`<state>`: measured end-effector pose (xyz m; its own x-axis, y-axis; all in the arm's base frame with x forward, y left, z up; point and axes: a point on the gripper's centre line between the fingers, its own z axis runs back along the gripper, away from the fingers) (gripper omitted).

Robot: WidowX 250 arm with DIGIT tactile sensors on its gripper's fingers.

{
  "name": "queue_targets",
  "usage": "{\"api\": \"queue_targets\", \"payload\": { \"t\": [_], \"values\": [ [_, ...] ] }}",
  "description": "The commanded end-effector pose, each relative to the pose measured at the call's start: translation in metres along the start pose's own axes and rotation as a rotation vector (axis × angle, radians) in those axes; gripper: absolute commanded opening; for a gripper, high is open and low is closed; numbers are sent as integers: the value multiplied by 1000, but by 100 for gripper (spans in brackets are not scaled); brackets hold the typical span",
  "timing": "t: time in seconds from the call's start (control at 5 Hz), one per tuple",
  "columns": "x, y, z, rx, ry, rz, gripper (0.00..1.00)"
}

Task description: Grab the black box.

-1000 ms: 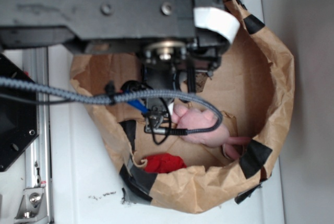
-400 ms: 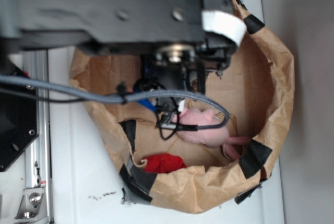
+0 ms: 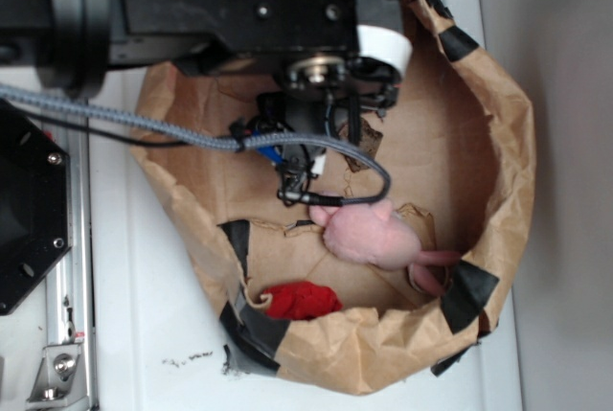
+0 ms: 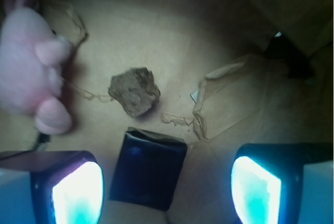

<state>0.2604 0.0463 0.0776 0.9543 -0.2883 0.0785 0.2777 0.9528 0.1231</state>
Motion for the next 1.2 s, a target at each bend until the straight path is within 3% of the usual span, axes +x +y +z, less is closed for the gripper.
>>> {"api": "queue_targets", "payload": {
  "t": [0.0, 0.6, 1.0],
  "values": [
    [-17, 11, -1, 30, 20, 8, 100],
    [-18, 3, -5, 12, 25, 5, 100],
    [-18, -18, -32, -11, 8, -17, 100]
  ]
}}
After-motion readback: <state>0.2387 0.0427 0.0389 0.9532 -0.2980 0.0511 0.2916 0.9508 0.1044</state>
